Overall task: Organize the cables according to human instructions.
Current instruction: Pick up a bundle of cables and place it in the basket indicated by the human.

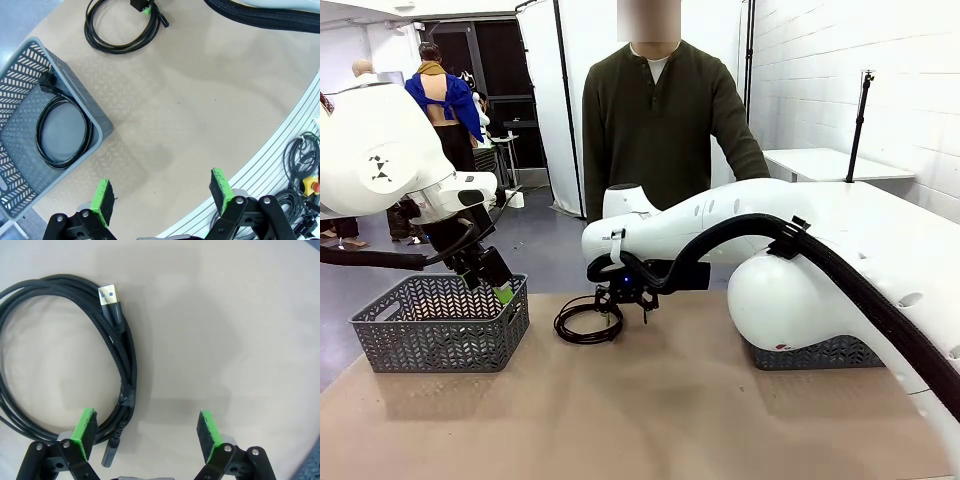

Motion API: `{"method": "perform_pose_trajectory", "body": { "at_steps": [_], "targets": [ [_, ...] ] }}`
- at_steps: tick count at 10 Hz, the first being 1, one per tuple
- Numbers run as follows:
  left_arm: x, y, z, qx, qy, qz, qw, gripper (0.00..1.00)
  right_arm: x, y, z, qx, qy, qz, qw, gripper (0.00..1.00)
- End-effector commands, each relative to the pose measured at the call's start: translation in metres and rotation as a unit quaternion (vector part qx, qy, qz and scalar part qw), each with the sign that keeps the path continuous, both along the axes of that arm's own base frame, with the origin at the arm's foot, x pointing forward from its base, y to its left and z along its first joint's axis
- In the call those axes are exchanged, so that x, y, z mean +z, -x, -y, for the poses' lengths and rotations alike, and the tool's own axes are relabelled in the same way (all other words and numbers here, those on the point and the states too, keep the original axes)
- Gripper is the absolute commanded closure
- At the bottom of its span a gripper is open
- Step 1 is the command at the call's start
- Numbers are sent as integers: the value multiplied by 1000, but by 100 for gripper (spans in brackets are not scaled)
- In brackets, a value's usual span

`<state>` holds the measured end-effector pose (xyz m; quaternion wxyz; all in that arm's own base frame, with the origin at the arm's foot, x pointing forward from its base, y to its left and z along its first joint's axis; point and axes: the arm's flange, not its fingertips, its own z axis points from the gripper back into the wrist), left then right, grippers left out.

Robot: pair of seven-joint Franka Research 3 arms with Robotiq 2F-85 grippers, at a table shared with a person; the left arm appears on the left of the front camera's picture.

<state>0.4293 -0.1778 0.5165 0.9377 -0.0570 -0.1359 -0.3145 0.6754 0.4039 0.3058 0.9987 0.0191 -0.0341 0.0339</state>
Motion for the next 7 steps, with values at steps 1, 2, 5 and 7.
{"method": "perform_pose_trajectory", "body": {
  "at_steps": [1,2,5,7],
  "targets": [
    [0,-1,0,1,2,6,1000,0,1,-14,-11,-14,19,-1,1000,0],
    [0,-1,0,1,2,6,1000,0,-1,-16,-11,-15,23,-4,1000,0],
    [0,-1,0,1,2,6,1000,0,-4,-19,-13,-16,25,-19,999,15],
    [0,-1,0,1,2,6,1000,0,0,-23,-14,-18,21,-20,999,47]
  ]
}}
